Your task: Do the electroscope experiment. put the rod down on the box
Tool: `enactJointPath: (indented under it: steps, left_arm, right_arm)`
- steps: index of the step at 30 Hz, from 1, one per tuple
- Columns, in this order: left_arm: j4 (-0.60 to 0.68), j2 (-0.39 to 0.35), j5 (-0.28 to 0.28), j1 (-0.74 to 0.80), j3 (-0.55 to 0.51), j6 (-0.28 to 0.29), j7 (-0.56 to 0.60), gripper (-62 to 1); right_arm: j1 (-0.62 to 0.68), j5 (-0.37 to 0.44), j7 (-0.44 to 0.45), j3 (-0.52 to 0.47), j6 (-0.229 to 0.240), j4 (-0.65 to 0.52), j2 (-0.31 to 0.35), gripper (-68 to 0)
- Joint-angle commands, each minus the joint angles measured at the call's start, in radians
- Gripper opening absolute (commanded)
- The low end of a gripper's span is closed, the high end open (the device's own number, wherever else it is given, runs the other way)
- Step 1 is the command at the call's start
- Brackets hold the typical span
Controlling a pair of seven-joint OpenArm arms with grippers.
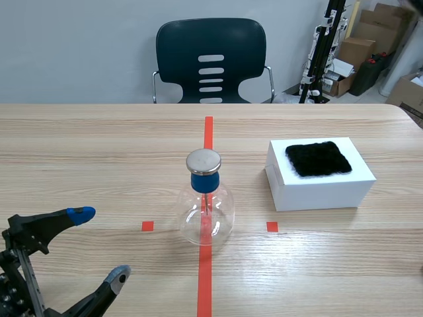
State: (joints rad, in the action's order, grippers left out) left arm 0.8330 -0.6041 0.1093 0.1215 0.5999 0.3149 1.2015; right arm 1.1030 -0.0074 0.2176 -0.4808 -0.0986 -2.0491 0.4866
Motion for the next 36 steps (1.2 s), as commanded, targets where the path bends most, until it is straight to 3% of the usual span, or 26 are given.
enactJointPath:
  steps: [1,9,13,17,23,30,36]
  left_arm:
    - [0.019,-0.003,0.006,-0.005,-0.006,0.002,0.014,1.4]
    - [0.019,-0.003,0.006,-0.005,-0.006,0.002,0.014,1.4]
    - [0.019,-0.003,0.006,-0.005,-0.006,0.002,0.014,1.4]
    - [0.019,-0.003,0.006,-0.005,-0.006,0.002,0.014,1.4]
    - [0.019,-0.003,0.006,-0.005,-0.006,0.002,0.014,1.4]
    - [0.019,-0.003,0.006,-0.005,-0.006,0.002,0.014,1.4]
    - [0.019,-0.003,0.006,-0.005,-0.006,0.002,0.014,1.4]
  right_arm:
    - [-0.051,0.058,-0.047,-0.017,0.008,-0.005,0.037,-67.4]
    - [-0.224,0.393,-0.446,-0.025,0.121,0.004,0.211,-67.3]
    - [-0.291,0.564,-0.577,-0.024,0.163,0.043,0.287,-67.3]
    - [-0.333,0.681,-0.65,-0.017,0.187,0.108,0.347,-67.3]
    - [-0.416,0.772,-0.755,0.026,0.224,0.225,0.411,-67.3]
    - [-0.551,0.806,-0.84,0.095,0.226,0.361,0.428,-67.3]
    - [-0.645,0.858,-0.9,0.202,0.288,0.483,0.44,-67.3]
